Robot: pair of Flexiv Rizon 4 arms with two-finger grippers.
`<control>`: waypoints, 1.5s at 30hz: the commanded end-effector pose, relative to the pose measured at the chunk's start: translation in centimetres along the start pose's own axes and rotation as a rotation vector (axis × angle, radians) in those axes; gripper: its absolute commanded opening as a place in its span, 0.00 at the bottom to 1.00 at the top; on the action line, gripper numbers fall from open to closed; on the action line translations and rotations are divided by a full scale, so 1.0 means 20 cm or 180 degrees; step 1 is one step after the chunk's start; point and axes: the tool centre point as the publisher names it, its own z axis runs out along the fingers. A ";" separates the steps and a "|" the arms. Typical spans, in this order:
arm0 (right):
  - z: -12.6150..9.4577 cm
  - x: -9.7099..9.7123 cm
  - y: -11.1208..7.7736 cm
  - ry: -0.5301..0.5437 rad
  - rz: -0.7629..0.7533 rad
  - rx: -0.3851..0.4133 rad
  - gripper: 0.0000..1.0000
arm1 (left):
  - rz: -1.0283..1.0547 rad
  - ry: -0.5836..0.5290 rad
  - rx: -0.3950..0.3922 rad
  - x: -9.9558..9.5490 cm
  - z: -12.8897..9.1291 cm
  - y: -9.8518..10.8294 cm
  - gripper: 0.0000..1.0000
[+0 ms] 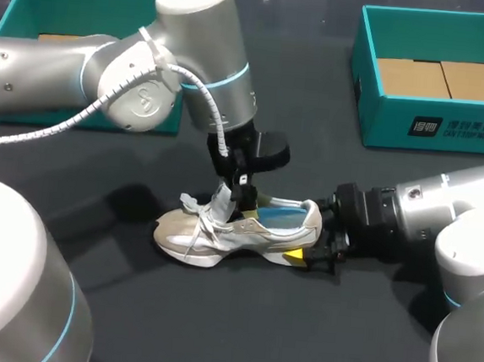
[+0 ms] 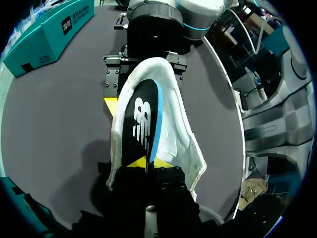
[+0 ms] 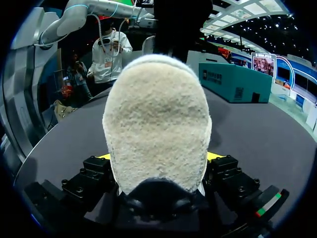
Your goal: Take the shoe out of the shoebox, open the shoe tongue, remove and reinsert the insole, then place the shoe into the shoebox
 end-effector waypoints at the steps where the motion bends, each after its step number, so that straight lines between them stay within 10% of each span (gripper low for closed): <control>1: 0.02 0.01 -0.01 -0.0004 -0.0001 0.0011 0.00 | 0.0008 -0.0039 0.0148 0.06 -0.05 0.05 0.00; 29: 0.02 0.01 -0.01 -0.0004 -0.0001 0.0011 0.00 | -0.0134 -0.0385 0.0391 0.04 -0.08 -0.28 0.01; 31: 0.02 0.01 -0.01 -0.0004 -0.0001 0.0011 0.00 | -0.0113 -0.0412 0.0403 0.05 -0.09 -0.28 0.29; 38: 0.02 0.01 -0.01 -0.0004 -0.0001 0.0011 0.00 | -0.0070 -0.0584 0.0534 0.09 -0.11 -0.27 0.69; 45: 0.02 0.01 -0.01 -0.0004 -0.0001 0.0011 0.00 | -0.0075 -0.0809 0.0674 0.12 -0.12 -0.29 0.78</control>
